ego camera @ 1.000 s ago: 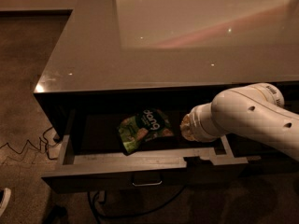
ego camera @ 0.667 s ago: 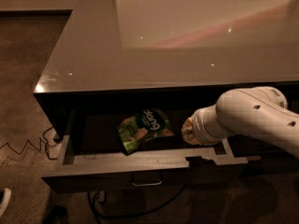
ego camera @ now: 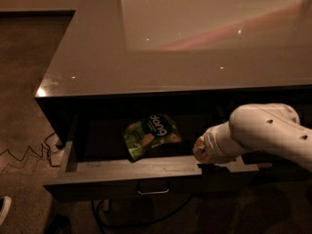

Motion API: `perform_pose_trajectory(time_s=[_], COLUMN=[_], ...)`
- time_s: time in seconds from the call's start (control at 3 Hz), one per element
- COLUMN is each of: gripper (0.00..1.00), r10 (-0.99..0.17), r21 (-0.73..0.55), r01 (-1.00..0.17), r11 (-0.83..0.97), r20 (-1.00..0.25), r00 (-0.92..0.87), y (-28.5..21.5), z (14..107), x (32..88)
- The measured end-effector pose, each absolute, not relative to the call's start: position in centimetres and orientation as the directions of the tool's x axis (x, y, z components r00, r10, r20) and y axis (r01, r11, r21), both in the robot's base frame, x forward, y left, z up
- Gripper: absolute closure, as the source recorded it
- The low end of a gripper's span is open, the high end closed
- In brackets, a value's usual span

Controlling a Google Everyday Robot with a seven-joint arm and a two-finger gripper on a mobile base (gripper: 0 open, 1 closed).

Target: Open top drawer

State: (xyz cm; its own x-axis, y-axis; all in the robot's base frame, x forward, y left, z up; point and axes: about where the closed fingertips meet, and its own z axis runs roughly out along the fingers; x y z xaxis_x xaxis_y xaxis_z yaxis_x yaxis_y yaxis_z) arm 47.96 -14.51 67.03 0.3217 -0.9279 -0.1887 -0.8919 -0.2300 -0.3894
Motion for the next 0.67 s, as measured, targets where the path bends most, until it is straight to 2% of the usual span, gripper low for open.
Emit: perform_pose_trajectory(time_s=[0.67], gripper=[1.00], r10=[-0.927], r21=[-0.363], r01=[-0.903], r11=[-0.229], r20=[-0.201], r00=[0.316], y=[-14.61], z=[65.12], x=[46.57])
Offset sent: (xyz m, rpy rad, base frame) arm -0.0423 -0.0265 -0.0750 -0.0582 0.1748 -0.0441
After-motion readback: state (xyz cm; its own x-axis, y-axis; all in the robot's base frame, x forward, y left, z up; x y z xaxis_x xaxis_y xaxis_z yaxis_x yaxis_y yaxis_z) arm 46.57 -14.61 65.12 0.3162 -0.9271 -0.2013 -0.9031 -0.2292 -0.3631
